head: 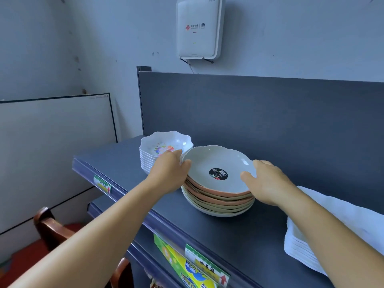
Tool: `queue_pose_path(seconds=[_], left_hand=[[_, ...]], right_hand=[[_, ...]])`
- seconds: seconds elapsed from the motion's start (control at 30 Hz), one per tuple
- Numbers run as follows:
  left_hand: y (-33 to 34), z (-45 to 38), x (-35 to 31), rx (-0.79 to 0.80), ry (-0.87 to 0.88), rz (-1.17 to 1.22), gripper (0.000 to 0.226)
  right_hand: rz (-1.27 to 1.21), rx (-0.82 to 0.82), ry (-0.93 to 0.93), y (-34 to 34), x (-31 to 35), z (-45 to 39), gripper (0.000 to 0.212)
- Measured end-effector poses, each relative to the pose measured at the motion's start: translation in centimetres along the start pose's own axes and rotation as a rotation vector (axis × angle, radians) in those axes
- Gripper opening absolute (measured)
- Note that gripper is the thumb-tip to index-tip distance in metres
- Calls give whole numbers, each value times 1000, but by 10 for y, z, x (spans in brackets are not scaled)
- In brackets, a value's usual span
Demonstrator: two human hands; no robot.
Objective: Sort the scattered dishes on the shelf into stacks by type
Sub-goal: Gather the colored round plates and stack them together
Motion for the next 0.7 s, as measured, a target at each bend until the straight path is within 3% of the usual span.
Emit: queue_pose_path(seconds=[0.2,0.37,0.57,0.63,0.7], left_hand=[[-29,-8,26,-121,61,-33,52],[-53,-31,74,-90,100,-137,50],[-64,-64,125,27,79,-172,44],[-60,-74,135,88,67,-135,47],[-54,-81,140,161,29,-63,47]], right_hand=[[-132,-106,-201,3,59,20,54],[-253,-108,-315,29,126,34,50],[-400,134,-22,83,189,34,37],[-521,113,105,98,201,29,32],[-648,62,230,110,210,22,41]])
Point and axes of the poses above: each hand's wrist, its own z-axis away from the middle knuckle, its own y-axis out of the palm, x = y × z, the point moved 1 cm from there along -z, towards the middle knuckle, and after that the axes turned 7 degrees about -x, right-handed, at the moved point
